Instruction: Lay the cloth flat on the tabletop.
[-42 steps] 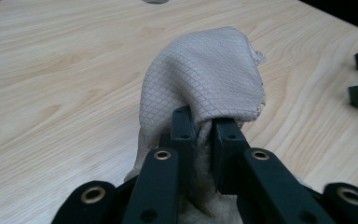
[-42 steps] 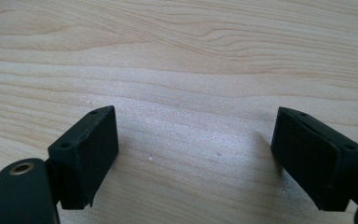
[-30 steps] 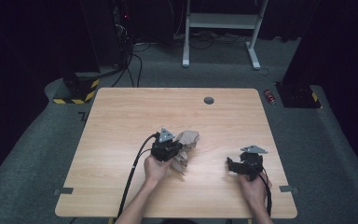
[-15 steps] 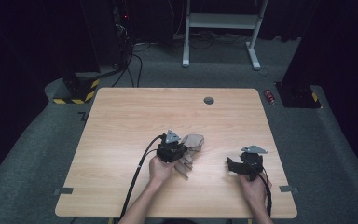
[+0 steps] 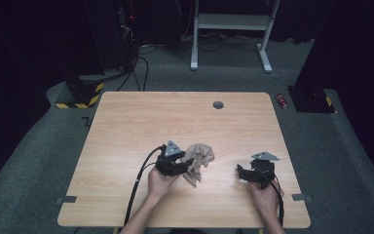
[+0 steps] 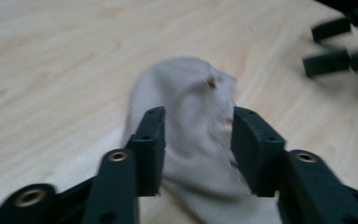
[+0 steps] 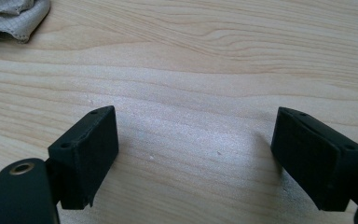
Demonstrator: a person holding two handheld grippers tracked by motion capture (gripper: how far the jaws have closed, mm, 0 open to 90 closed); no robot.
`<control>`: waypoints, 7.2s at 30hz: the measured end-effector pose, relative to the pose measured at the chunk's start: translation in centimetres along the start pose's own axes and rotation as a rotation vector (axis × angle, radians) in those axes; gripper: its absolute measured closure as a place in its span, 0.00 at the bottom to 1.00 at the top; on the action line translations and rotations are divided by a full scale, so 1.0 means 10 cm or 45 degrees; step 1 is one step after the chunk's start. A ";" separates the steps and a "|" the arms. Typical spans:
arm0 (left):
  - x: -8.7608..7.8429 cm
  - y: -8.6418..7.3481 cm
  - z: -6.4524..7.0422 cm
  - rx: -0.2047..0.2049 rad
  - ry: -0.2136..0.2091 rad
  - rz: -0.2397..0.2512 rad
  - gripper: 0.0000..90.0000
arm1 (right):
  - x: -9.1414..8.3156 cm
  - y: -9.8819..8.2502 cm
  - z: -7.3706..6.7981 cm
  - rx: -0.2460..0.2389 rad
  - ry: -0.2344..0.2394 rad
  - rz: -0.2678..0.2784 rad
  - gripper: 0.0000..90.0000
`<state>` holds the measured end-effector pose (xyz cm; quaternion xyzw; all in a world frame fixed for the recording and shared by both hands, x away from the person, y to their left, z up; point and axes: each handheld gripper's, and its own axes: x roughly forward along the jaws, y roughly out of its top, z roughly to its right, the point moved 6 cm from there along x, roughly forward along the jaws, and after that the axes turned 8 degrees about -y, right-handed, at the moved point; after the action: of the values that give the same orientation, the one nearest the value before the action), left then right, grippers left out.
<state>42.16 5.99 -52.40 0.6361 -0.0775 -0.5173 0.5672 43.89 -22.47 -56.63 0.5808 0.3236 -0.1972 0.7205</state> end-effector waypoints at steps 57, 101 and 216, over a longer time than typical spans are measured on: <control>-0.37 -0.33 -0.56 -0.074 0.276 -0.048 0.56 | -0.06 0.03 -0.10 -0.051 0.047 -0.014 0.44; -0.21 -0.54 -0.57 -0.131 0.355 -0.059 0.40 | 0.36 1.29 -1.07 -0.360 0.218 0.091 0.99; 0.00 -0.25 -0.41 -0.015 0.321 -0.058 0.63 | -0.15 0.26 -0.62 -0.304 0.401 0.071 0.77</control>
<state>43.96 9.51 -55.15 0.6944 0.0121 -0.4464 0.5642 43.04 -15.98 -54.44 0.5235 0.4372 -0.0443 0.7300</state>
